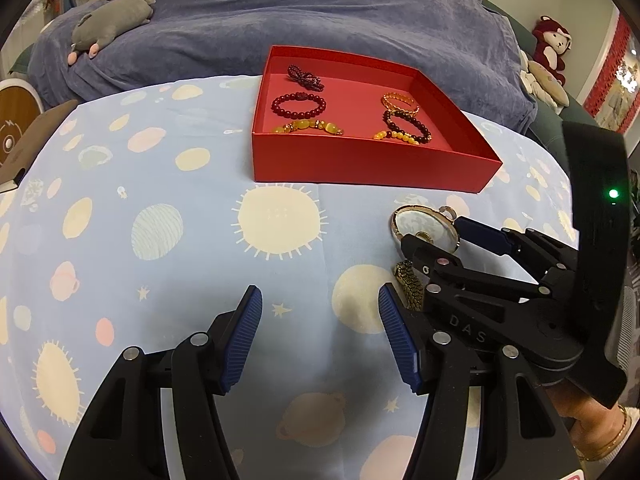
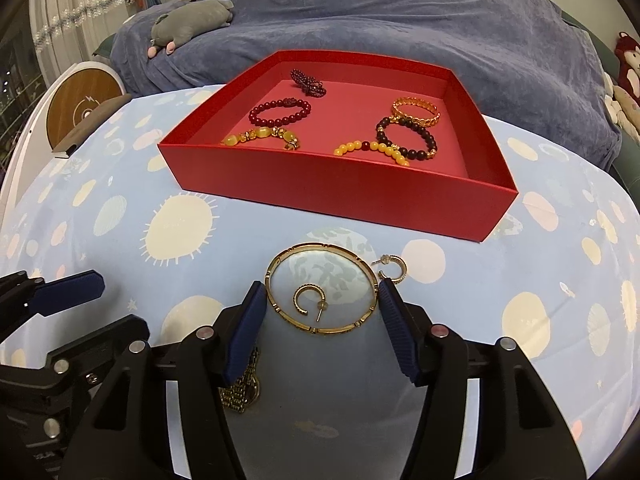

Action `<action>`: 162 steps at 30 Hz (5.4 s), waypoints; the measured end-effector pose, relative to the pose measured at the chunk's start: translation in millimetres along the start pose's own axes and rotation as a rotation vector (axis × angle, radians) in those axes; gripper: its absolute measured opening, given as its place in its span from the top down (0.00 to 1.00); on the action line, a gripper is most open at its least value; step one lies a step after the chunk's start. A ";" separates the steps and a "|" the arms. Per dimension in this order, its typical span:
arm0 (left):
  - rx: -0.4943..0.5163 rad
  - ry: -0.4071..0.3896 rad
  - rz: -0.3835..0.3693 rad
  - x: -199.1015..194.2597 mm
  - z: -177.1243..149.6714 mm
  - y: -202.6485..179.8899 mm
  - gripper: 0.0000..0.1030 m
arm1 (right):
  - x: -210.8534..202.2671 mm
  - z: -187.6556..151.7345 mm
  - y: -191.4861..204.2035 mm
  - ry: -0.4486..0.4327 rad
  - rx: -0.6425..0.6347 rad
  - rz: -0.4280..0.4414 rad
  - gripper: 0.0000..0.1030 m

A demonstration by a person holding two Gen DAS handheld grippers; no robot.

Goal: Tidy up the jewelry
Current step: 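Grasp the gold bangle with the right tool while the left grasps the gold link watch, then carry the bangle and watch into the red box and open both tools, then withdraw both tools from the box toward the gold hoop earrings, then grasp one gold hoop earring with the right tool while the left grasps the other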

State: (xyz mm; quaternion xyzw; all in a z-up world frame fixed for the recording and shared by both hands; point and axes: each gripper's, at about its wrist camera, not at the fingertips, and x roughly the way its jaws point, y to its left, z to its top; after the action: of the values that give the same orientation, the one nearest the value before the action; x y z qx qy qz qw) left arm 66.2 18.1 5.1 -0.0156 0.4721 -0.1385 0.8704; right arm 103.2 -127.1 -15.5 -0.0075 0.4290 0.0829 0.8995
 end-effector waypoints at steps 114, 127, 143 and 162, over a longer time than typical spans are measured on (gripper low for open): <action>0.018 -0.097 0.006 31.6 161.8 -6.6 0.88 | -26.8 123.3 -90.9 -0.087 0.107 0.005 0.46; 0.040 -0.113 0.042 -20.3 83.8 -11.9 0.88 | -71.9 28.5 -61.2 -0.060 0.121 0.013 0.46; 0.057 -0.037 0.055 10.2 29.9 -10.7 0.87 | -22.8 3.3 -40.0 -0.003 0.060 -0.027 0.53; 0.050 -0.008 0.034 13.6 23.9 -10.7 0.80 | 12.4 6.6 -35.4 0.035 0.034 -0.058 0.77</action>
State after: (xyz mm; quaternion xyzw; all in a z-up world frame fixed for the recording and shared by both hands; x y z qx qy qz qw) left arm 90.5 1.9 8.9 0.0135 0.4654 -0.1353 0.8746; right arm 121.5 -159.7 -23.0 -0.0060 0.4456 0.0496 0.8938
